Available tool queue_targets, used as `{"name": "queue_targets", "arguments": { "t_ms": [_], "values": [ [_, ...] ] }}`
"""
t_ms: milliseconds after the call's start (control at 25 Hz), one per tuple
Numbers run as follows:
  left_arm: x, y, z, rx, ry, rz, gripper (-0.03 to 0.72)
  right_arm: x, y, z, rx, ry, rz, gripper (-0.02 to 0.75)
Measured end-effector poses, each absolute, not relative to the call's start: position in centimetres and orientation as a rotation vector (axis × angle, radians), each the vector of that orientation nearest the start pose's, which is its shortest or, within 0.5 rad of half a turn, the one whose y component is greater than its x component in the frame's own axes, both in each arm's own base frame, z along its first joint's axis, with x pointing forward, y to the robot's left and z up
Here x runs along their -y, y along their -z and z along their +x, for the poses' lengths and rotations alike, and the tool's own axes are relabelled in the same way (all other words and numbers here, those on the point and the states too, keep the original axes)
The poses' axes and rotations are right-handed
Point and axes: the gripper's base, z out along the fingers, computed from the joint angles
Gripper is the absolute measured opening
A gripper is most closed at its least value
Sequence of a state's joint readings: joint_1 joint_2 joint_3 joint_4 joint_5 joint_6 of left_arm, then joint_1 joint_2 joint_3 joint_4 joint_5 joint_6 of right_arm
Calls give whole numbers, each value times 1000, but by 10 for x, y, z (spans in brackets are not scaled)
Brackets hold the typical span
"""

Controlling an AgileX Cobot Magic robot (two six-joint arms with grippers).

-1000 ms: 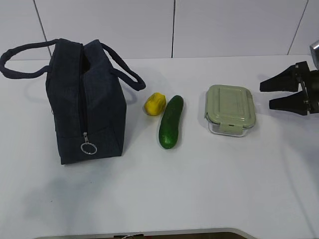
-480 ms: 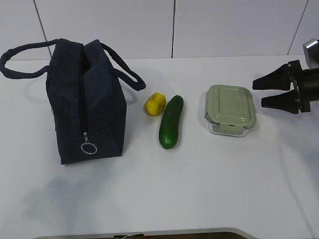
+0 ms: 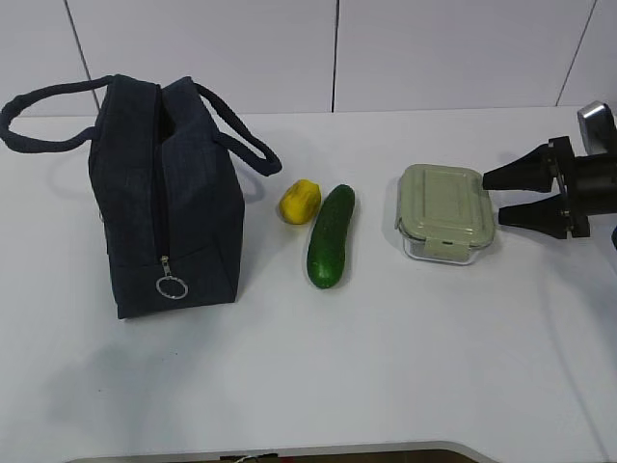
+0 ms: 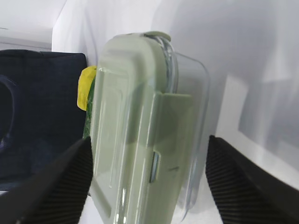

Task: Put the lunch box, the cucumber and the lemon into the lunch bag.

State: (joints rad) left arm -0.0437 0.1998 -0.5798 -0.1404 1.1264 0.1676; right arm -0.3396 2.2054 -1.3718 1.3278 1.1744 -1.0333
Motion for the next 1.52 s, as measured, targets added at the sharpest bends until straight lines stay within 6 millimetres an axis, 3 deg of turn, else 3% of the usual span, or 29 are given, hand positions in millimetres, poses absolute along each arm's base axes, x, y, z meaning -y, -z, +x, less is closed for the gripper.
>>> {"name": "queue_targets", "arguments": {
  "t_ms": [680, 1080, 1520],
  "values": [
    [12, -294, 16, -2209, 106, 236, 470, 39, -117, 419, -2330, -1408, 141, 593],
    [12, -294, 16, -2209, 106, 236, 470, 33, -118, 420, -2332, -1413, 128, 591],
    [12, -294, 16, -2210, 107, 234, 467, 33, -117, 420, -2332, -1411, 129, 441]
  ]
}}
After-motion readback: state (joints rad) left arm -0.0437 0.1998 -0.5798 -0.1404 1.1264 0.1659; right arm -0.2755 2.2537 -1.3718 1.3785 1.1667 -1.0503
